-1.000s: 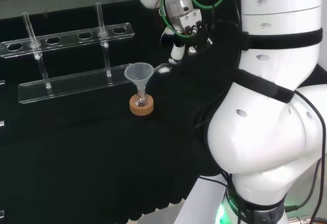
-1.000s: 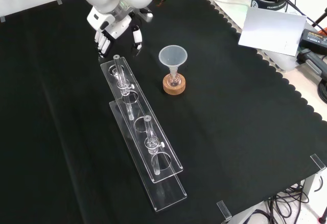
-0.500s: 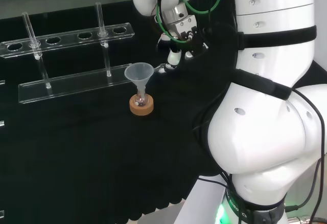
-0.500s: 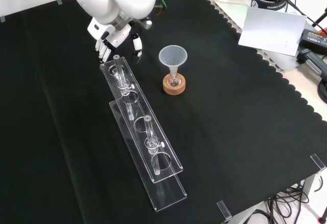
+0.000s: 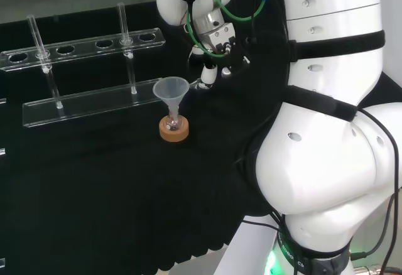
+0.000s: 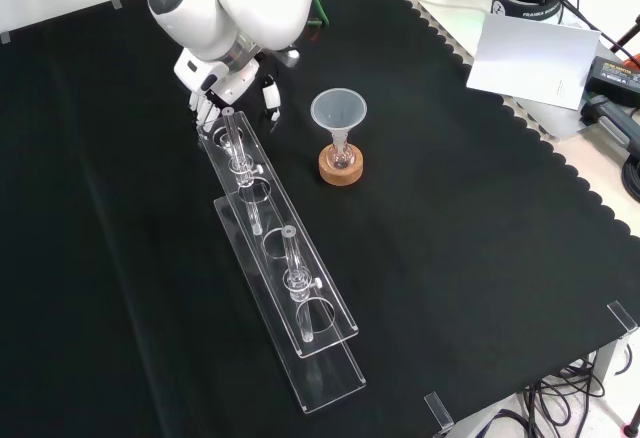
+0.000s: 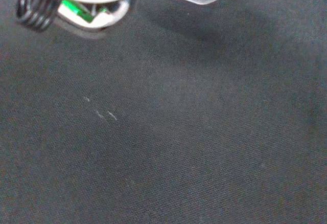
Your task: Pick up the weighing funnel.
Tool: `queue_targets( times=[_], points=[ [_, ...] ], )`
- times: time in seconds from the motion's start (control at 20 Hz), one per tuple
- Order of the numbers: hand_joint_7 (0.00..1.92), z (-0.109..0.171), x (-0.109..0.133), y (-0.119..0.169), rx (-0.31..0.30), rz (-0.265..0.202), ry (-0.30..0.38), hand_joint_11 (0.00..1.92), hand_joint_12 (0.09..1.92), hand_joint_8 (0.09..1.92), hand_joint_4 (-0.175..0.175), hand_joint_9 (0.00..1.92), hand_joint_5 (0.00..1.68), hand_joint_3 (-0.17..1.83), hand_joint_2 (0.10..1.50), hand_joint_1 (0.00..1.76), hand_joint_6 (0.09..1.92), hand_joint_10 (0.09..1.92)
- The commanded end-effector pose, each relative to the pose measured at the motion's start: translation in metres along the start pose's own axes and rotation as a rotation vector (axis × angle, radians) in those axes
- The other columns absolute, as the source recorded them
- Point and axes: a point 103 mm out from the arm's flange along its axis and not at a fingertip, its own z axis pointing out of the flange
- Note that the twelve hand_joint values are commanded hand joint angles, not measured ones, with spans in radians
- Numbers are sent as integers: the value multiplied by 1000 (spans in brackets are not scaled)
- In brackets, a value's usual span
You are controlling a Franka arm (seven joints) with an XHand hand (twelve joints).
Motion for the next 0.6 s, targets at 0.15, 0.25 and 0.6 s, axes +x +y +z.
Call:
queue_targets(
  times=[0.15, 0.25, 0.6],
  points=[
    [431, 5, 4, 6, 4, 25, -8, 584, 1270, 656, -11, 717, 601, 624, 511, 954, 87, 517],
    [433, 6, 4, 7, 7, 28, -10, 585, 1269, 656, -11, 722, 606, 625, 511, 955, 87, 517],
    [451, 6, 3, 11, -4, 40, -29, 598, 1267, 660, -5, 743, 642, 627, 513, 963, 87, 517]
  ],
)
